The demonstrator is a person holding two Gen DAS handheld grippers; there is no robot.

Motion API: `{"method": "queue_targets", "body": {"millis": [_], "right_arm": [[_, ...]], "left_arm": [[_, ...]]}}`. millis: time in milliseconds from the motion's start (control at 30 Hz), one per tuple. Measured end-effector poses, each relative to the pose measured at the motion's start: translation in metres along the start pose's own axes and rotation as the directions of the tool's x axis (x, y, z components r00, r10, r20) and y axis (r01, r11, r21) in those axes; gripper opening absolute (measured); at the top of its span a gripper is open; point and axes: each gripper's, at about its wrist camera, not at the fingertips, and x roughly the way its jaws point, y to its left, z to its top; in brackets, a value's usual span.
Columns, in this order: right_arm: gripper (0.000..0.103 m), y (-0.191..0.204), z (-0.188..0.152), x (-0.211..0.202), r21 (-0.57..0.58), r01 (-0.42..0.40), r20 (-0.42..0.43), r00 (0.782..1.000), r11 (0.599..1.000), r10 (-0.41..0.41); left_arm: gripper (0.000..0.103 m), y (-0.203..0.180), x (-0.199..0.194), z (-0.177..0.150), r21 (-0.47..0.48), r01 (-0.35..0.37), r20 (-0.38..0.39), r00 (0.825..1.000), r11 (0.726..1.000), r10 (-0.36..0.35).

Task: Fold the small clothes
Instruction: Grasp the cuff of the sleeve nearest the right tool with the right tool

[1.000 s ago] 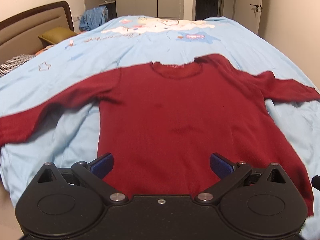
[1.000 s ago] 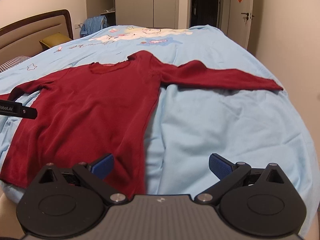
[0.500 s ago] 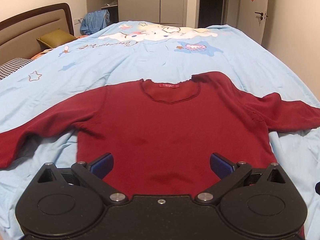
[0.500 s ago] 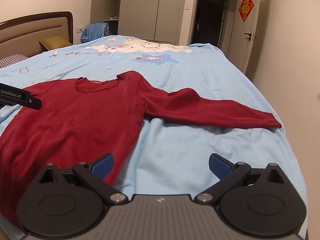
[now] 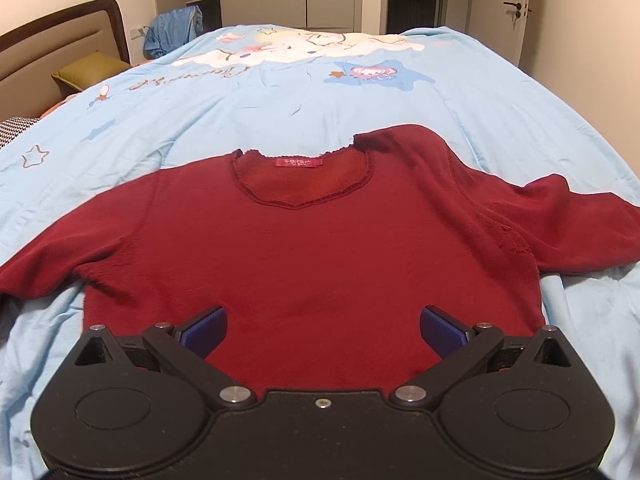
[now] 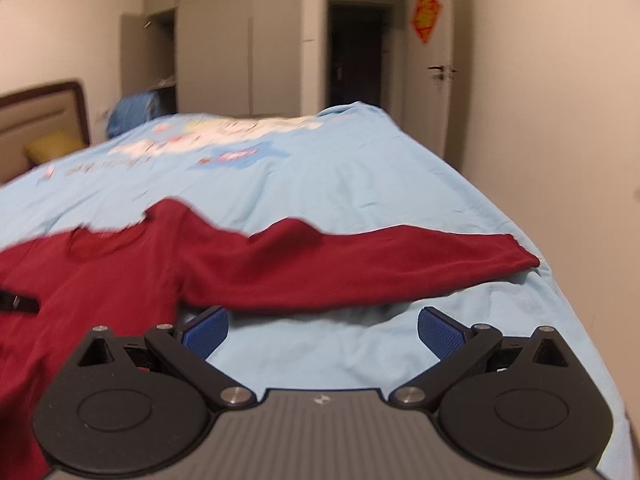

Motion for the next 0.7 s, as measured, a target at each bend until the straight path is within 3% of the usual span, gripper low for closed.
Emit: {"method": "queue_targets", "body": {"millis": [300, 433, 533, 700], "right_arm": [[0.103, -0.097, 0.022, 0.08, 0.242, 0.103, -0.003, 0.994, 0.965, -0.106], [0.103, -0.125, 0.027, 0.114, 0.273, 0.235, -0.058, 0.972, 0.933, -0.227], [0.103, -0.145, 0.026, 0.132, 0.333, 0.269, -0.084, 0.963, 0.904, -0.256], [0.089, -0.166, 0.019, 0.156, 0.436, 0.297, -0.117, 0.955, 0.849, -0.274]], "left_arm": [[0.102, -0.002, 0.019, 0.004, -0.017, -0.018, -0.045, 0.999, 1.0, 0.017], [0.102, 0.001, 0.023, 0.005, -0.022, -0.027, -0.054, 0.998, 0.999, 0.025], [0.102, 0.003, 0.025, 0.007, -0.024, -0.028, -0.057, 0.998, 0.999, 0.026], [0.102, 0.007, 0.025, 0.009, -0.029, -0.029, -0.059, 0.998, 0.999, 0.027]]}}
